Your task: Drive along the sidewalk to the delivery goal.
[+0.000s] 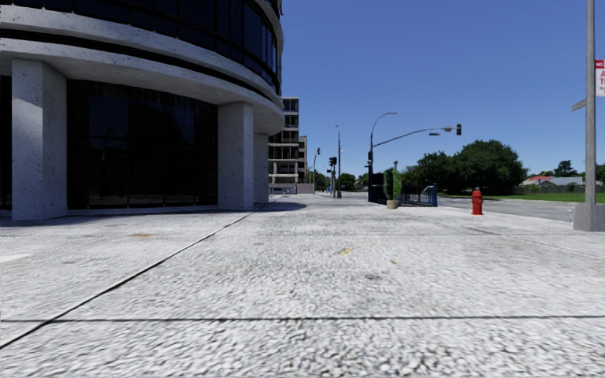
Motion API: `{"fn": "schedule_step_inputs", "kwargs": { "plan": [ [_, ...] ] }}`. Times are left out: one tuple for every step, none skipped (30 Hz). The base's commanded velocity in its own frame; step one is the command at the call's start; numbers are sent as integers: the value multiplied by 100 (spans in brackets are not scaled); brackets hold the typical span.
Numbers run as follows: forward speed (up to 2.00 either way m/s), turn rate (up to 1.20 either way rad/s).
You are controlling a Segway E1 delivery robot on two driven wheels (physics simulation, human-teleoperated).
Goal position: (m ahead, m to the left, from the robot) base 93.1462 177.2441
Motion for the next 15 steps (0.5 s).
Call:
{"fn": "schedule_step_inputs", "kwargs": {
  "plan": [
    [200, 0],
    [200, 0],
    [200, 0],
    [200, 0],
    [200, 0],
    [200, 0],
    [200, 0],
    [200, 0],
    [200, 0],
    [200, 0],
    [200, 0],
    [200, 0],
    [200, 0],
    [200, 0],
    [200, 0]
  ]
}}
